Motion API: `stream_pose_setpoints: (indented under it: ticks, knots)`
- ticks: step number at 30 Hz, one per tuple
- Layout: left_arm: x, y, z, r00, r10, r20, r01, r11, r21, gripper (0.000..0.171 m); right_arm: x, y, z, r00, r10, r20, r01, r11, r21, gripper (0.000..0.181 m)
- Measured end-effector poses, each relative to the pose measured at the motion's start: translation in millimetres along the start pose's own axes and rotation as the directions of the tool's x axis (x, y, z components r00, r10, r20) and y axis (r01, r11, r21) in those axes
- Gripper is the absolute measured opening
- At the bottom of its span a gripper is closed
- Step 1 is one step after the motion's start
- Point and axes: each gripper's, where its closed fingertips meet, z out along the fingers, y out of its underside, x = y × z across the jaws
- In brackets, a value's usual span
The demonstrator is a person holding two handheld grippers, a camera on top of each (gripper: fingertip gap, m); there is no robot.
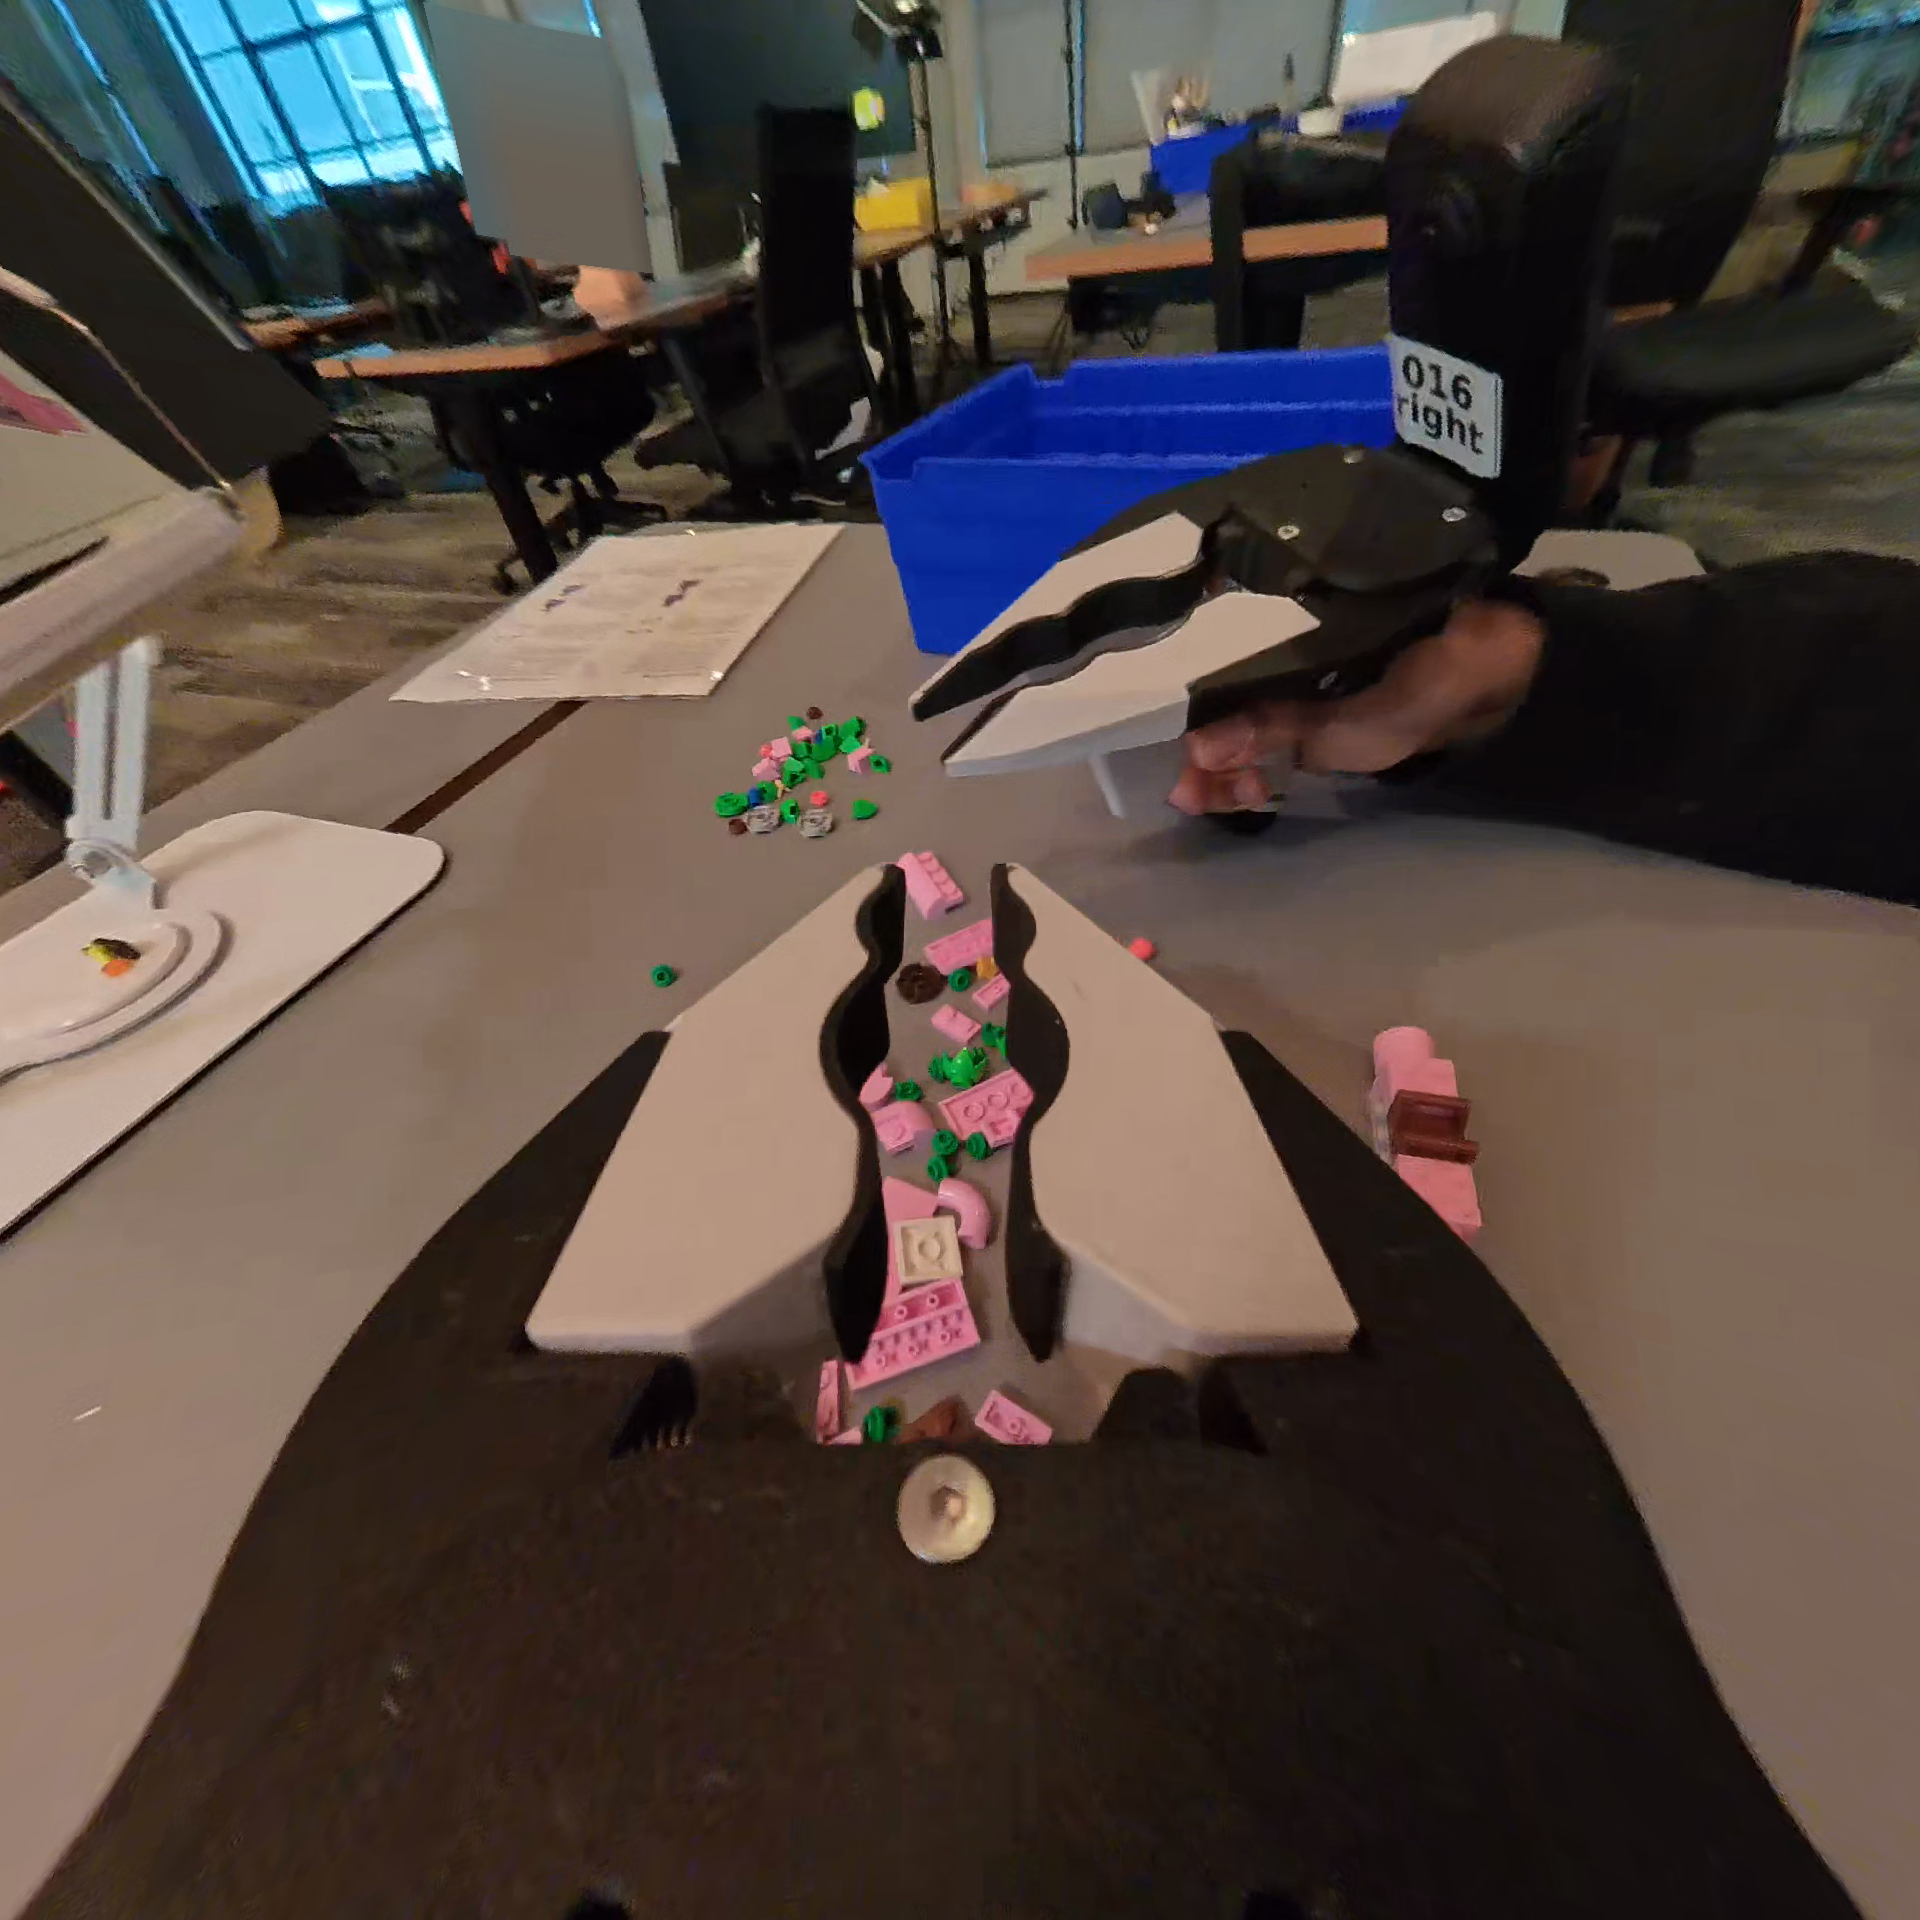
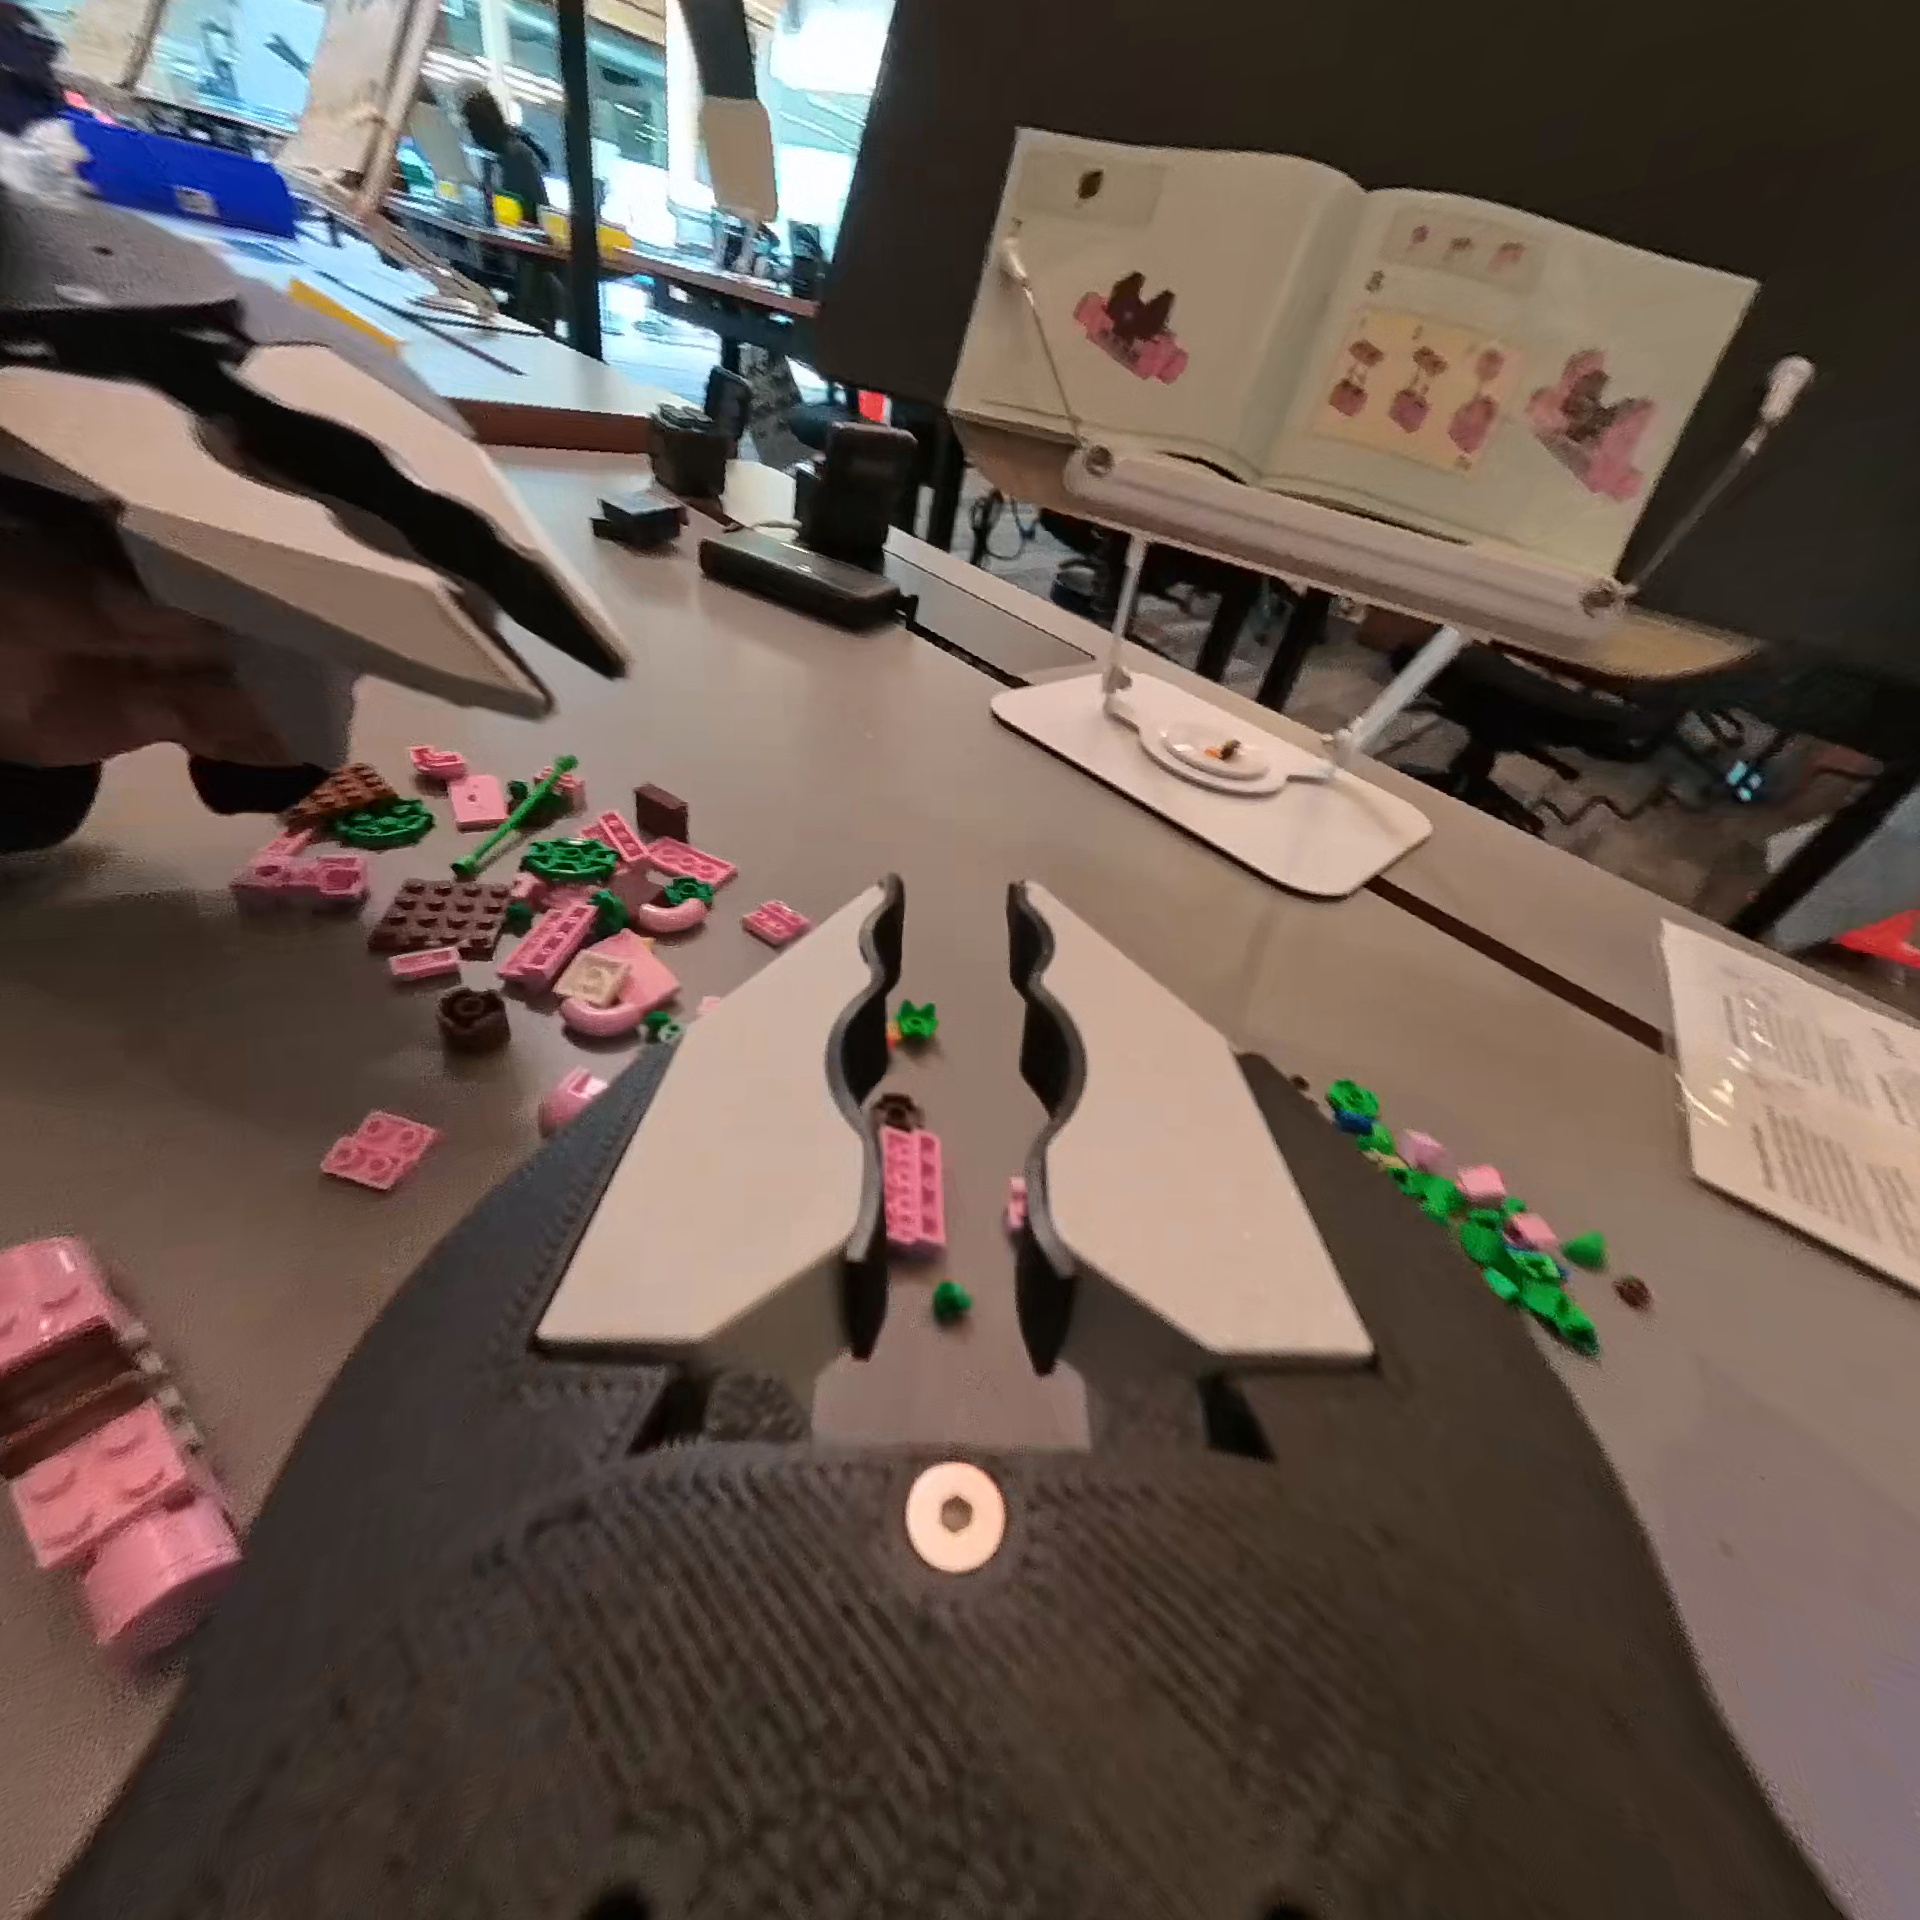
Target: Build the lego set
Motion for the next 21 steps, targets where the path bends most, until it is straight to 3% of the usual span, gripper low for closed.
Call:
stream_pose_setpoints:
  ticks: [8,21]
  knots:
    - [-23,-4,-15,0.995,-0.064,0.082,0.060,0.997,0.045,0.017,34,6,-6,0.966,0.248,-0.068,-0.249,0.969,-0.003,0.027]
    - [-14,-8,-21,0.998,-0.037,0.053,0.030,0.992,0.125,0.009,29,10,-3,0.980,0.177,-0.089,-0.181,0.983,-0.041,0.030]
